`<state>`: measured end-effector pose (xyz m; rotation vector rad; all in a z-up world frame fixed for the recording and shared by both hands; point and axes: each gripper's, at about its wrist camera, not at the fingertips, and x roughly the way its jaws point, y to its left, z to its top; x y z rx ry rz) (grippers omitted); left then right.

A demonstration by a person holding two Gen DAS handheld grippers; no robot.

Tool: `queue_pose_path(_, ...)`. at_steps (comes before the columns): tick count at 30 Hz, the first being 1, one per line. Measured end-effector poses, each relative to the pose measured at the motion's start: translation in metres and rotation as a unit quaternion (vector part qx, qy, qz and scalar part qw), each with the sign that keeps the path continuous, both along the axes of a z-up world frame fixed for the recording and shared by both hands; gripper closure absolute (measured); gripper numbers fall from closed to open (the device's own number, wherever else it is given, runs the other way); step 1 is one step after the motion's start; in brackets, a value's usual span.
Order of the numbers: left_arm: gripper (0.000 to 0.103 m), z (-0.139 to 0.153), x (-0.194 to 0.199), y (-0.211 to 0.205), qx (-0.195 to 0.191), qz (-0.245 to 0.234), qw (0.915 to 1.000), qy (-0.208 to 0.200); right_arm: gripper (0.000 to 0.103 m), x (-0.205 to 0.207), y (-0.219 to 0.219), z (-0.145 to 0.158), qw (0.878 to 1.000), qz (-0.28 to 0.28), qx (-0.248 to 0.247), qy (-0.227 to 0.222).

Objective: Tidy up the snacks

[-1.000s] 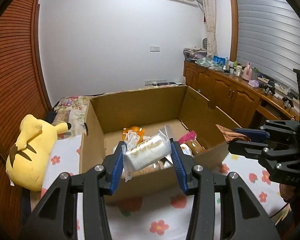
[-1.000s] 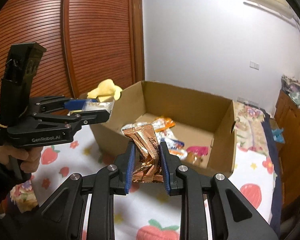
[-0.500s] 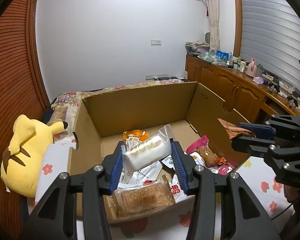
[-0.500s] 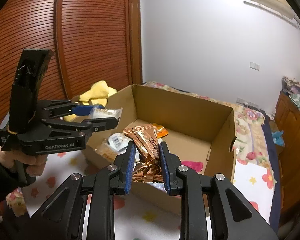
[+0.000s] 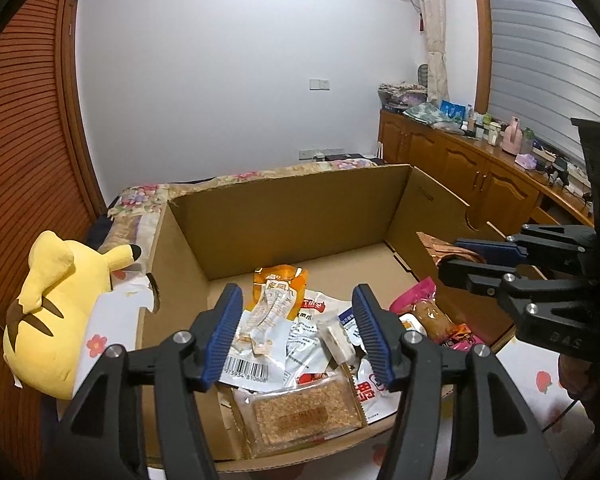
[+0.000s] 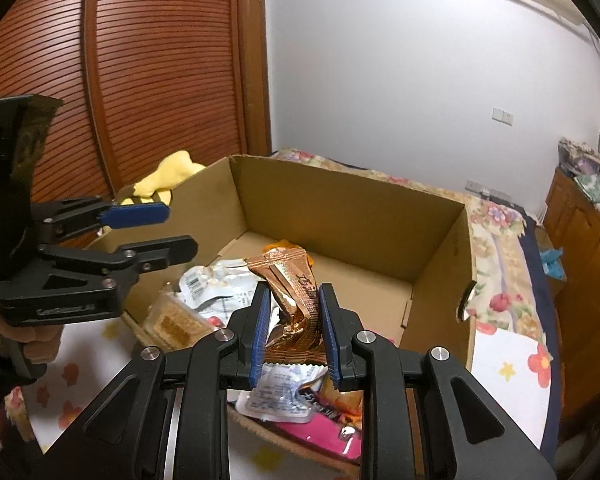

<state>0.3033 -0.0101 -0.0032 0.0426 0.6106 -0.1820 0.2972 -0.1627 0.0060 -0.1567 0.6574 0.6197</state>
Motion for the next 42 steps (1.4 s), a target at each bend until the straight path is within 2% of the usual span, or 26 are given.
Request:
queue_pose_path(12,0.04,-0.004,-0.001,0.006,-0.004,0.01,0.9999,-0.008,0.079,0.012,-0.001,-0.005,1.0,-0.014,0.006,0.01)
queue_pose_path(16,0.037,-0.005,-0.004,0.007,-0.007,0.01,0.9999,-0.01,0.075,0.013,-0.002,-0.007,1.0,-0.018,0.012,0.016)
queue_pose_path(27,0.033,0.009,-0.032,0.005,0.001,0.011,0.9993,-0.035,0.069,-0.006,-0.009,0.001,0.999,-0.032,0.021,0.008)
queue_pose_path(30,0.031,0.02,-0.047,0.004,0.006,0.011,0.9987,-0.05,0.064,-0.018,-0.011,0.01,0.999,-0.04,0.025,-0.002)
queue_pose_path(32,0.03,0.028,-0.057,0.004,0.005,0.012,0.9982,-0.059,0.056,-0.027,-0.014,0.017,0.998,-0.045,0.029,-0.011)
queue_pose_path(38,0.019,0.05,-0.089,0.005,0.011,0.016,0.9954,-0.093,0.042,-0.055,-0.022,0.039,0.996,-0.068,0.037,-0.044)
queue_pose_path(40,0.012,0.057,-0.099,0.005,0.015,0.021,0.9942,-0.105,0.037,-0.066,-0.025,0.048,0.995,-0.074,0.041,-0.057)
queue_pose_path(42,0.011,0.064,-0.11,0.005,0.015,0.023,0.9925,-0.119,0.032,-0.073,-0.026,0.054,0.994,-0.079,0.043,-0.065)
